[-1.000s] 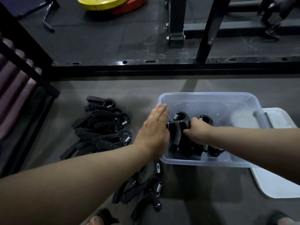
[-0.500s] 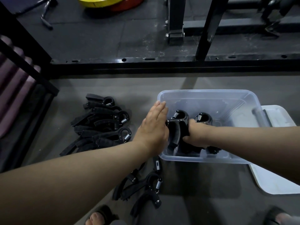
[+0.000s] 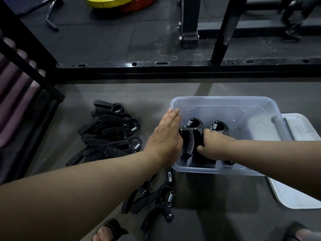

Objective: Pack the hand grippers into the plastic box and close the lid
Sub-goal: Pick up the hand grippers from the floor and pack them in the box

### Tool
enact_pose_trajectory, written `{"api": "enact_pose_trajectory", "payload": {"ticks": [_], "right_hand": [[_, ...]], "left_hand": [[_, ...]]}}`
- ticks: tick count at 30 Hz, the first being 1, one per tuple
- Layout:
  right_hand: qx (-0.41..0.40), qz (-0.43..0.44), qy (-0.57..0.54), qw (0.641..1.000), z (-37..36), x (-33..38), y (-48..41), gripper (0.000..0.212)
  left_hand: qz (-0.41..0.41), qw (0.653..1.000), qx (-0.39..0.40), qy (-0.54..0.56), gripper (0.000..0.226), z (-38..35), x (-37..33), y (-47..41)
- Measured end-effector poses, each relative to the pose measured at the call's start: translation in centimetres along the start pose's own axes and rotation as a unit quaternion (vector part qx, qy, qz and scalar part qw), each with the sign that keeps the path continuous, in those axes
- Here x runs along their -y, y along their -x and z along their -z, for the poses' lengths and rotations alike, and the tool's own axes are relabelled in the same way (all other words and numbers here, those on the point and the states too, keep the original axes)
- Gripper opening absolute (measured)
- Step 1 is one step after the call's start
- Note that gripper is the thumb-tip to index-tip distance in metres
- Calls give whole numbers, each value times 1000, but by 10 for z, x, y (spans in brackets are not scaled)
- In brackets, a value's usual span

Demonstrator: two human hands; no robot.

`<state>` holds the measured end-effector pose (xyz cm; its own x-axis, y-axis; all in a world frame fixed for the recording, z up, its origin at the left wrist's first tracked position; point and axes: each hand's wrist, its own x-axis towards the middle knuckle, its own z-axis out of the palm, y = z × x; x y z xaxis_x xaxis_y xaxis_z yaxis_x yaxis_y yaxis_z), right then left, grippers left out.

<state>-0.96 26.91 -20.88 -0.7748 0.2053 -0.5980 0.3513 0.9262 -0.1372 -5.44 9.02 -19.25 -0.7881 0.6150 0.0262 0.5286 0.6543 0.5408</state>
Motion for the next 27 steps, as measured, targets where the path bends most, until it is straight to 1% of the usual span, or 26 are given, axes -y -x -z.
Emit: {"api": "enact_pose_trajectory", "payload": {"ticks": [2, 3, 5, 6, 8, 10, 12, 14, 17, 20, 24, 26, 27], "right_hand": [[-60, -11, 3, 998, 4, 5, 8, 61], [-103, 0, -5, 995, 6, 8, 10, 56], [-177, 50, -38, 982, 10, 15, 13, 43], [-197, 81, -63, 975, 12, 19, 15, 41], [-210, 140, -106, 962, 16, 31, 19, 45], [-207, 185, -124, 953, 17, 45, 26, 52], [-190, 211, -122, 951, 14, 59, 32, 58], [-167, 210, -134, 954, 8, 73, 37, 62], [-150, 200, -132, 959, 0, 90, 44, 66], [-132, 192, -91, 968, -5, 96, 49, 69], [-141, 199, -46, 969, -9, 92, 47, 70], [-148, 202, -35, 968, -10, 90, 46, 69], [-150, 203, -33, 967, -9, 91, 46, 69]], "left_hand": [[-4, 1000, 7, -2, 61, 0, 0, 0], [-8, 1000, 10, -6, 62, 1, 1, 0], [-20, 1000, 8, -10, 65, 2, 4, 1], [-29, 1000, 4, -11, 67, 4, 8, 3], [-39, 999, 4, -22, 70, 9, 17, 8], [-23, 999, 4, -38, 66, 16, 29, 17], [17, 998, -16, -64, 58, 21, 41, 27], [69, 991, -6, -115, 50, 26, 53, 38], [146, 964, 88, -202, 37, 30, 69, 57], [176, 930, 199, -253, 34, 32, 79, 80], [199, 893, 318, -247, 40, 28, 87, 104], [206, 879, 357, -239, 46, 26, 91, 107], [206, 878, 365, -233, 49, 25, 94, 106]]}}
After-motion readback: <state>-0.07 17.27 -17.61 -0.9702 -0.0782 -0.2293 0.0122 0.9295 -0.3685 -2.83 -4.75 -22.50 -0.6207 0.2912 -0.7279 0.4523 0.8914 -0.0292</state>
